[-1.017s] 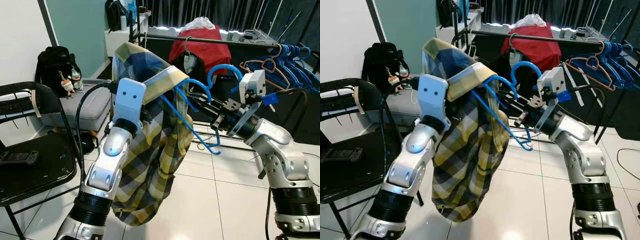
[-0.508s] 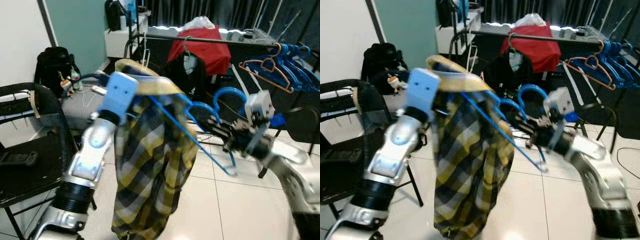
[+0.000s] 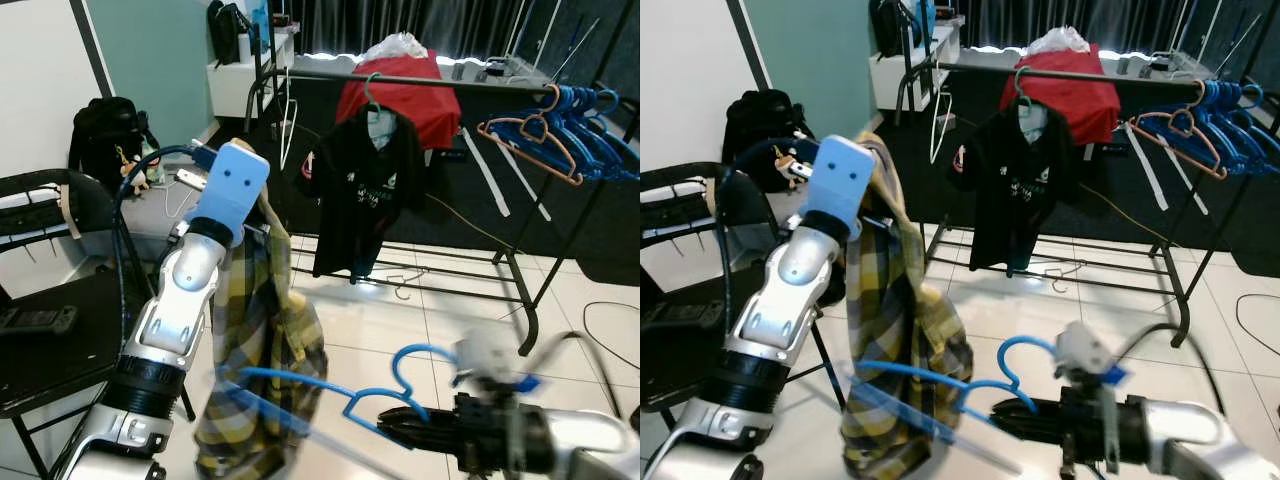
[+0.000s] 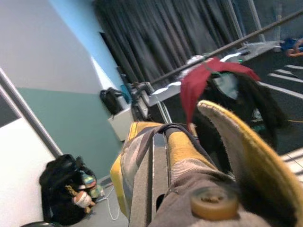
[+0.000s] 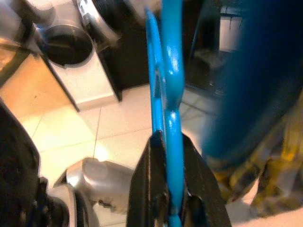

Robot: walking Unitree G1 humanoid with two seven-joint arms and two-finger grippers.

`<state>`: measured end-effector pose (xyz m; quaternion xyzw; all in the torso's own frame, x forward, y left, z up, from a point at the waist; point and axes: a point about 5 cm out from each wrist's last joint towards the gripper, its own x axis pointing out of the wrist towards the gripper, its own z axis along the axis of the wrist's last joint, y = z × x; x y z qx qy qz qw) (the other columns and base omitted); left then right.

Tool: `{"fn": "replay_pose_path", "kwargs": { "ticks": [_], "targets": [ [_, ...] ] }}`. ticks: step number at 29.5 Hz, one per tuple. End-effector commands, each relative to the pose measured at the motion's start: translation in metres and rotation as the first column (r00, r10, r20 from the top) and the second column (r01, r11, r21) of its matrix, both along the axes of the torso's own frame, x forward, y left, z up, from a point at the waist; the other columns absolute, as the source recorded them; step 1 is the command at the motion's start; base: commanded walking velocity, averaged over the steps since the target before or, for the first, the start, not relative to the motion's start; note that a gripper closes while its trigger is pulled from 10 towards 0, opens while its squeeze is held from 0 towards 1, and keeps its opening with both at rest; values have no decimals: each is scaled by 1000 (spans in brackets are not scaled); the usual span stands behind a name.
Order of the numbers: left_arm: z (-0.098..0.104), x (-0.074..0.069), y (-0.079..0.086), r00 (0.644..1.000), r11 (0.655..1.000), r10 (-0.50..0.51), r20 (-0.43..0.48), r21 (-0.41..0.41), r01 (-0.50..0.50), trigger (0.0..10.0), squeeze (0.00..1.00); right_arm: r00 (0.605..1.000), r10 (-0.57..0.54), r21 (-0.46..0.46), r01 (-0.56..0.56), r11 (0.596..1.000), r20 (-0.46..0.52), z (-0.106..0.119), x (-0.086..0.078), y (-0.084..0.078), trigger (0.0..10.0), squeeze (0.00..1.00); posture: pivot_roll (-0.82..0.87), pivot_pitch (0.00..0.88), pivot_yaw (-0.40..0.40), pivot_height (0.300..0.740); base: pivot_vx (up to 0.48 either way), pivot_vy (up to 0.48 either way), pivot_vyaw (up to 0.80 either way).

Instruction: Hang hanger

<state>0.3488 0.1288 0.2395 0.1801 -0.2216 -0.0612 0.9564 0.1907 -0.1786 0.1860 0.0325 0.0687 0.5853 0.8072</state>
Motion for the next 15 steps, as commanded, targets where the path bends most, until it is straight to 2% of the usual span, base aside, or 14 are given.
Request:
{"fn": "replay_pose_path", "kwargs": {
  "ticks": [1, 2, 3, 4, 5, 6, 7, 8, 9, 10, 11, 13, 15],
  "targets": [
    [-27, 4, 1, 991, 995, -28, -129, -100, 15, 0, 0, 975, -175, 154, 154, 976, 133, 25, 20, -13, 1059, 0, -165, 0, 28, 740, 0, 0, 0],
    [-49, 4, 7, 975, 982, -37, -220, -188, -5, 3255, 0, 919, -368, 232, 331, 915, 140, 28, 40, -30, 10000, 0, -163, 0, 35, 740, 0, 0, 0],
    [-49, 4, 7, 975, 982, -37, -220, -188, -5, 3255, 0, 919, -368, 232, 331, 915, 140, 28, 40, -30, 10000, 0, -163, 0, 35, 740, 0, 0, 0],
    [-64, 2, 10, 960, 970, -44, -276, -243, -26, 10000, 0, 867, -483, 279, 437, 855, 122, 28, 52, -41, 10000, 0, -163, 0, 35, 740, 0, 0, 0],
    [-84, -1, 20, 939, 951, -26, -342, -298, -83, 10000, 0, 773, -629, 292, 585, 757, 81, 22, 65, -57, 10000, 0, -159, 0, 44, 740, 0, 0, 0],
    [-84, -1, 20, 939, 951, -26, -342, -298, -83, 10000, 0, 773, -629, 292, 585, 757, 81, 22, 65, -57, 10000, 0, -159, 0, 44, 740, 0, 0, 0],
    [-103, -9, 36, 917, 910, 14, -399, -374, -177, 10000, 0, 665, -744, 232, 716, 659, 61, 6, 76, -70, 10000, 0, -157, 0, 47, 740, 0, 0, 0],
    [-103, -9, 36, 917, 910, 14, -399, -374, -177, 10000, 0, 665, -744, 232, 716, 659, 61, 6, 76, -70, 10000, 0, -157, 0, 47, 740, 0, 0, 0],
    [-115, -16, 48, 899, 878, 53, -434, -409, -249, 10000, 0, 597, -800, 157, 785, 599, 61, -9, 80, -76, 10000, 0, -157, 0, 47, 740, 0, 0, 0],
    [-123, -27, 59, 891, 847, 96, -444, -433, -307, 10000, 0, 512, -857, 97, 852, 515, 51, -27, 83, -82, 10000, 0, -139, 0, 42, 740, 0, 0, 0],
    [-127, -38, 64, 887, 835, 136, -442, -430, -343, 10000, 0, 470, -881, 43, 881, 472, 47, -42, 82, -83, 10000, 0, -104, 0, 23, 740, 0, 0, 681],
    [-129, -51, 69, 883, 825, 192, -427, -417, -381, 10000, 0, 423, -906, 24, 906, 423, 5, -58, 81, -83, 10000, 0, -84, 0, 13, 740, 0, 0, 681],
    [-127, -57, 75, 878, 812, 253, -406, -404, -420, 10000, 0, 410, -911, 47, 911, 409, -34, -60, 85, -82, 10000, 0, -68, 0, 0, 740, 0, 0, 681]
  ]
}}
